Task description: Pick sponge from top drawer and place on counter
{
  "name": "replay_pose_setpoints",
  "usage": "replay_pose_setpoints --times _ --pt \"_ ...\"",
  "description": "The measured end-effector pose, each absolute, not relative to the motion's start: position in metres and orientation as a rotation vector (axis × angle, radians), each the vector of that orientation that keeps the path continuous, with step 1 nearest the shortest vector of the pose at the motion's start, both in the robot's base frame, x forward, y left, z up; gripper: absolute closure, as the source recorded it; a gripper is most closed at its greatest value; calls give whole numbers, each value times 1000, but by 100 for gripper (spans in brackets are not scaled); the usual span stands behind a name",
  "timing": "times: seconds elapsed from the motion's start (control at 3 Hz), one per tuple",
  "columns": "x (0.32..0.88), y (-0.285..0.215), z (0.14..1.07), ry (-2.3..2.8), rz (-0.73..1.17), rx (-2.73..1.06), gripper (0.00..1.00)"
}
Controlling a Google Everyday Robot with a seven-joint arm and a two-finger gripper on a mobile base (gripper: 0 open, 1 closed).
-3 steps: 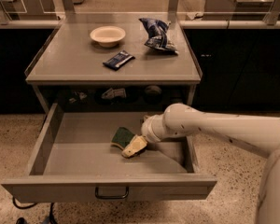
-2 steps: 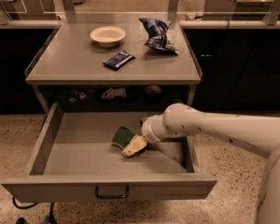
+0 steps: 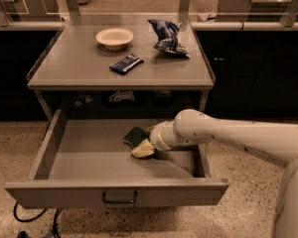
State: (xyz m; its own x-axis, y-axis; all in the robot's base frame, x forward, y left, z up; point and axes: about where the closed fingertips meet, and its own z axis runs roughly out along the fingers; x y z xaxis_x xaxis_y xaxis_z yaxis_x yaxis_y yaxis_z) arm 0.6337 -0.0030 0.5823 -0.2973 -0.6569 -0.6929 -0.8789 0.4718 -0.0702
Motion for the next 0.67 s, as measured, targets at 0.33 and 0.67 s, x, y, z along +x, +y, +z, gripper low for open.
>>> replay_pose_setpoints --times 0.33,0.67 --pt "633 -2 589 2054 428 -1269 89" --pt "633 -1 591 2054 428 -1269 100"
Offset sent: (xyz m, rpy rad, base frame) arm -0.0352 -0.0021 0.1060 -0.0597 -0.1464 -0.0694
